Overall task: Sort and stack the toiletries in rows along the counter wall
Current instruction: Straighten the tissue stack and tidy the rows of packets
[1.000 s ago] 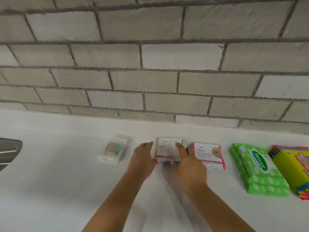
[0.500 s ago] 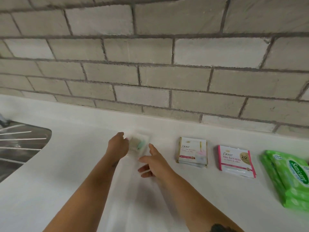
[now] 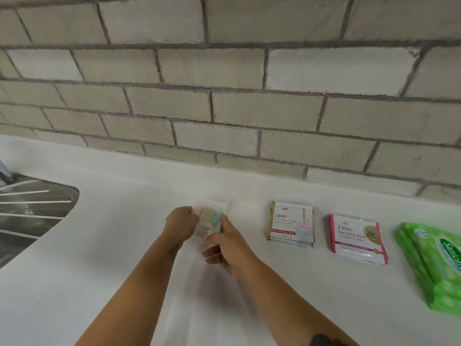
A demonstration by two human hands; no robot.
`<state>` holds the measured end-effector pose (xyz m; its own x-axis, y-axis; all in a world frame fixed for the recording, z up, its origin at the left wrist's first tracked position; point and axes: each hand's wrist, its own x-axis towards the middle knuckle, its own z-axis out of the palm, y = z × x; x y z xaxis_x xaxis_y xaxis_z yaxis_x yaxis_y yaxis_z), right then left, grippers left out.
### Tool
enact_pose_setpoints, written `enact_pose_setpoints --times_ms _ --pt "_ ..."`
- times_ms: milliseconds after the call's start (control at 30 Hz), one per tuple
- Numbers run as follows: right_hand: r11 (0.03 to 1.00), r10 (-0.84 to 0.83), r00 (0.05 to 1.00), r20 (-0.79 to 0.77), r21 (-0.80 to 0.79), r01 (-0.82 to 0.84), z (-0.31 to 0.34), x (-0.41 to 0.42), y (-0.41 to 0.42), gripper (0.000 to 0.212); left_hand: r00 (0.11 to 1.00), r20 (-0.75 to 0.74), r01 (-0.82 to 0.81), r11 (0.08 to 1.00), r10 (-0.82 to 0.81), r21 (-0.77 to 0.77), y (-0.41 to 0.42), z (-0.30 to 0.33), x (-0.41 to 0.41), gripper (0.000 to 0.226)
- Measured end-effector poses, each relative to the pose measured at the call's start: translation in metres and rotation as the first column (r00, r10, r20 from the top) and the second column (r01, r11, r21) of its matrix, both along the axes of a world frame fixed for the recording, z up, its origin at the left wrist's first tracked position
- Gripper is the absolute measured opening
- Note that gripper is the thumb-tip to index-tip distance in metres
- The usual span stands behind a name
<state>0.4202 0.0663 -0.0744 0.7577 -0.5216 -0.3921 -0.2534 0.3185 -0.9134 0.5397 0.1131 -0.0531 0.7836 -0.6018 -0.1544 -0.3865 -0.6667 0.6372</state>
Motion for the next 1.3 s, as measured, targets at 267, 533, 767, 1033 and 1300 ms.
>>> enact_pose_setpoints --times_ms 267,533,767,1033,1300 --pt "0.996 -0.005 1.0 0.017 -0.086 0.007 0.004 -0.044 0.022 0.067 0.998 0.002 0.063 0.997 -0.063 -0.045 0.032 -0.003 -0.035 0.026" --pt "0.636 -0.096 0.969 -0.229 -0.763 -0.117 -0.002 -0.065 0.033 0.075 0.972 -0.09 0.216 0.976 -0.218 -0.027 0.048 -0.003 -0.038 0.074" --pt "0.317 -0.055 0.938 -0.342 -0.897 -0.309 -0.001 -0.06 0.034 0.053 0.913 -0.018 0.407 0.913 -0.407 -0.014 0.063 -0.014 -0.019 0.097" --pt "0.088 -0.194 0.924 -0.329 -0.944 -0.317 -0.01 -0.046 0.028 0.045 0.944 0.005 0.329 0.935 -0.331 -0.136 0.052 -0.023 -0.034 0.072" --pt "0.005 -0.252 0.93 -0.266 -0.962 -0.274 -0.017 -0.043 0.011 0.042 0.94 0.057 0.341 0.937 -0.337 -0.074 0.031 -0.017 -0.048 0.08"
